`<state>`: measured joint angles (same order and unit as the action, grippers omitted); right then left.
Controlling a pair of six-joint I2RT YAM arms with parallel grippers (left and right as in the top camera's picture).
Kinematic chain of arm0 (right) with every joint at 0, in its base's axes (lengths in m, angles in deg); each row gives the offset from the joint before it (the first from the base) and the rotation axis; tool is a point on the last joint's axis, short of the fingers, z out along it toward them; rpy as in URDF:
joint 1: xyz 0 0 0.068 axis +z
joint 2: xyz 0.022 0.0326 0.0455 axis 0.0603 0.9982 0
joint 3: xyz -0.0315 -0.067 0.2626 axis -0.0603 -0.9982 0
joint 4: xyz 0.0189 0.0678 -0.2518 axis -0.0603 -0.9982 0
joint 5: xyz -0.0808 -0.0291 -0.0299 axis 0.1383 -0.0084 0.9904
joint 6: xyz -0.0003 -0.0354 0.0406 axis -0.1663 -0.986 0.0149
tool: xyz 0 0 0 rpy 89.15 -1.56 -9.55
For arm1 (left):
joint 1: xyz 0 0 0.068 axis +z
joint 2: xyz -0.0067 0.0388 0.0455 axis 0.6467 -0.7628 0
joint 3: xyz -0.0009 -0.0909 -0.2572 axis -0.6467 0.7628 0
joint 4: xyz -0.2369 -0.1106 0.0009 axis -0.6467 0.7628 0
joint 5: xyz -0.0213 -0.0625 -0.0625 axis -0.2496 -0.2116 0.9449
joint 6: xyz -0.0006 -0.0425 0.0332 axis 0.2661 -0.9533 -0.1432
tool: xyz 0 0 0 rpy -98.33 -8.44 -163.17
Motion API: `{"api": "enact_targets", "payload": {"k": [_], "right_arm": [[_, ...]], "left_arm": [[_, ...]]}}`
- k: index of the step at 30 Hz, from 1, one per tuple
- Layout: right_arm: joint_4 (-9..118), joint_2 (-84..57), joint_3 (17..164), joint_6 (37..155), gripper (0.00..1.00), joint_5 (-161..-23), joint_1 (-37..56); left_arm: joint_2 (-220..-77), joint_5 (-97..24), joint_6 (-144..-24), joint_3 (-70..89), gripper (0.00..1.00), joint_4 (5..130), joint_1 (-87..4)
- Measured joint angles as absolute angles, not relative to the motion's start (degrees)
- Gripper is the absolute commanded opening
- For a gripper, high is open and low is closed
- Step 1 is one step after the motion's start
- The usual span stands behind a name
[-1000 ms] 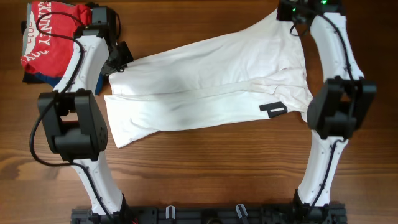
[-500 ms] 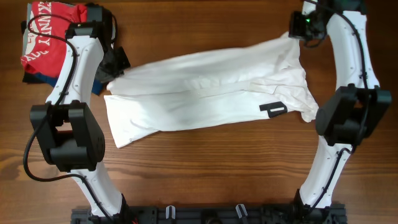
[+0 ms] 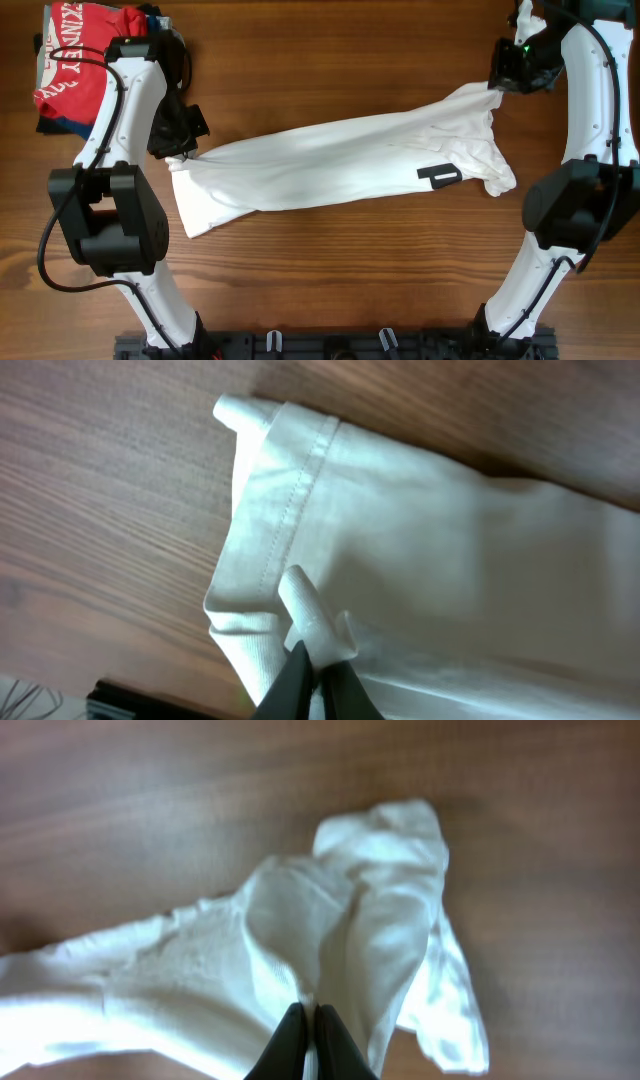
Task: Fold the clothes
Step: 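Pull the top edge with both grippers to straighten the folded shirt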
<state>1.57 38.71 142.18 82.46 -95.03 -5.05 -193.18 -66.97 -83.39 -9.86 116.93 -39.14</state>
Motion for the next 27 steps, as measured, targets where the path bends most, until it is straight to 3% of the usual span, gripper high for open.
{"api": "enact_targets", "payload": {"k": [7, 14, 15, 16, 17, 18, 19, 20, 21, 27], "right_arm": [[-3.5, 38.7, 140.9, 84.0, 0.04, -92.1, -5.1], [-3.2, 38.7, 130.9, 86.1, 0.04, -86.9, -5.1], [-2.4, 38.7, 128.9, 86.4, 0.07, -86.3, -5.1], [-1.9, 38.7, 127.6, 86.7, 0.17, -86.0, -5.1], [-1.3, 38.7, 125.9, 86.9, 0.35, -85.6, -5.1], [-0.6, 38.7, 124.4, 87.1, 0.53, -85.0, -5.1], [-0.4, 38.7, 123.6, 87.4, 0.56, -84.8, -5.1], [0.1, 38.7, 122.7, 87.4, 0.58, -84.5, -5.1], [0.2, 38.7, 122.3, 87.4, 0.58, -84.2, -5.1], [4.4, 38.7, 121.9, 87.4, 0.56, -83.5, -5.1]], "left_arm": [[-193.1, -66.9, -83.4, -4.2, 0.04, 116.4, -39.1], [-193.1, -66.5, -83.4, 4.1, 0.04, 114.5, -39.1], [-193.1, -66.3, -83.4, 4.9, 0.11, 114.1, -39.1], [-193.1, -66.3, -83.4, 5.3, 0.22, 113.7, -39.1], [-193.1, -66.3, -83.4, 5.8, 0.49, 113.2, -39.1], [-193.1, -66.3, -83.7, 6.2, 0.63, 112.8, -39.1], [-193.1, -66.3, -83.7, 6.3, 0.73, 112.6, -39.1], [-193.1, -66.3, -83.8, 6.4, 0.93, 112.4, -39.1], [-193.1, -66.3, -83.8, 6.4, 1.0, 112.3, -39.1], [-193.1, -66.3, -84.0, 6.4, 1.0, 111.5, -39.1]]}}
